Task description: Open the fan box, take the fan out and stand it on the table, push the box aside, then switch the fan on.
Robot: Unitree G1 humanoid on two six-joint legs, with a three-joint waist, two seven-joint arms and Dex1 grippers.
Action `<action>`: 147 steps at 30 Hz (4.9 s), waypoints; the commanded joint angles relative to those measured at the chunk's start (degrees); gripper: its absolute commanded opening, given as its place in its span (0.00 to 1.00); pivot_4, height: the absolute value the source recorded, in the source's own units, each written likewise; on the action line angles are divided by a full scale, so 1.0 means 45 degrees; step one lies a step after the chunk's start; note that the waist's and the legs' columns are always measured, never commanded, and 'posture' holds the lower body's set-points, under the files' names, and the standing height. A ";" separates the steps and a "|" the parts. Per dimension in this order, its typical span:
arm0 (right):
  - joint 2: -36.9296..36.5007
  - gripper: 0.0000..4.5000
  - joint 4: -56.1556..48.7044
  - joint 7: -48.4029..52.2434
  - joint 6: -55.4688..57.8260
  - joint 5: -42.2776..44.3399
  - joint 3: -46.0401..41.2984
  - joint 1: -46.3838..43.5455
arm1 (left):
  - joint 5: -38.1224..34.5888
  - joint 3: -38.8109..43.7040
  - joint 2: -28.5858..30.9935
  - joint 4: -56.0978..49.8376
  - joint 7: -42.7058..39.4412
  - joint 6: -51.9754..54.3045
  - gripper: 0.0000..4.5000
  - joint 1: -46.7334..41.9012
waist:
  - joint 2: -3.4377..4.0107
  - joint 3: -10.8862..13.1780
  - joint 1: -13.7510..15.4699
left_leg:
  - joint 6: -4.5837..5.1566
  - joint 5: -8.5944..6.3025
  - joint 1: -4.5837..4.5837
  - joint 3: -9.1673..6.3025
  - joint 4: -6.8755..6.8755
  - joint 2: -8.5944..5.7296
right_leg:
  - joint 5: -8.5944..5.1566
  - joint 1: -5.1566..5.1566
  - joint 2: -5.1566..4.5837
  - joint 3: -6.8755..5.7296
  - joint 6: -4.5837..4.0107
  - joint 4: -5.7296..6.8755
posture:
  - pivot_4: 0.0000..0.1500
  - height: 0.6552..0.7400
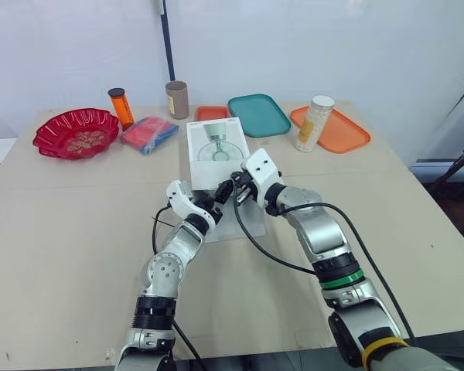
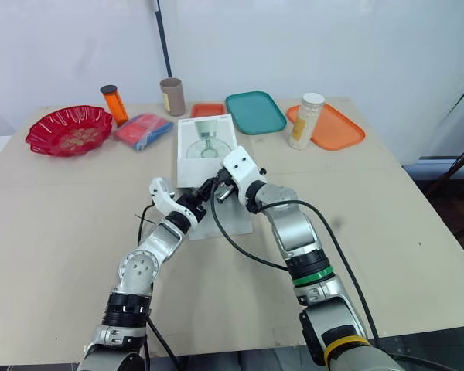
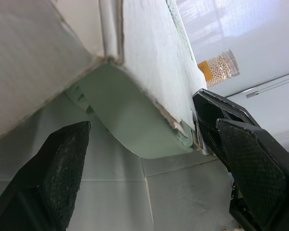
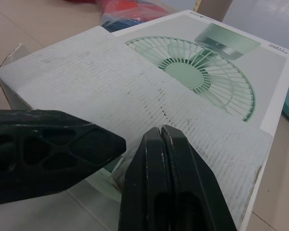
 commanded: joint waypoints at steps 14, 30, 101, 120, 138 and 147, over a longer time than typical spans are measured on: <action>0.0022 0.00 0.0270 0.0151 0.0480 -0.0088 0.0427 0.0306 | -0.0154 -0.0030 -0.1228 -0.0227 -0.0141 0.0001 0.68 0.0602 | 0.0000 0.0000 -0.0001 | 0.0000 0.0000 0.0000 -0.0001 0.0000 0.0000 | 0.0000 0.0000 0.0000 0.0000 0.0001 0.0000 | 1.00 1.00; 0.0061 0.00 0.0163 0.0193 0.0550 -0.0089 0.0507 0.0366 | -0.0350 -0.0064 -0.1328 -0.0291 -0.0150 0.0200 0.52 0.0771 | 0.0000 0.0001 0.0001 | -0.0001 0.0001 -0.0001 -0.0005 0.0000 0.0000 | -0.0001 0.0001 0.0000 -0.0003 0.0002 -0.0001 | 1.00 1.00; 0.0600 0.00 -0.0481 -0.0375 0.1861 0.0041 0.0912 0.0381 | -0.7180 -0.0271 0.2046 -0.7293 0.5151 0.1865 0.99 0.4817 | 0.0014 -0.0004 -0.0023 | 0.0002 -0.0006 0.0013 0.0009 -0.0014 0.0016 | -0.0009 0.0001 0.0021 0.0030 -0.0003 -0.0024 | 1.00 1.00; 0.0541 0.00 -0.0512 -0.0300 0.1830 -0.0030 0.0965 0.0372 | -0.4525 -0.0400 0.0688 -0.4560 0.3790 0.1283 0.99 0.3376 | 0.0015 -0.0003 -0.0019 | 0.0002 -0.0006 0.0010 0.0008 -0.0018 0.0016 | -0.0010 0.0000 0.0025 0.0027 -0.0002 -0.0034 | 1.00 1.00; 0.0524 0.00 -0.0574 -0.0258 0.1893 -0.0058 0.0954 0.0384 | -0.3800 -0.0676 0.0200 -0.3820 0.3060 0.0988 0.82 0.3112 | 0.0015 -0.0003 -0.0018 | 0.0001 -0.0006 0.0010 0.0006 -0.0018 0.0016 | -0.0011 0.0002 0.0024 0.0027 0.0001 -0.0036 | 1.00 1.00; 0.0558 0.00 -0.0543 -0.0247 0.1887 -0.0050 0.0970 0.0372 | -0.3837 -0.0608 0.0119 -0.3687 0.2955 0.0839 0.68 0.3175 | 0.0015 -0.0003 -0.0018 | 0.0002 -0.0006 0.0011 0.0005 -0.0018 0.0016 | -0.0012 0.0003 0.0023 0.0027 0.0003 -0.0036 | 1.00 1.00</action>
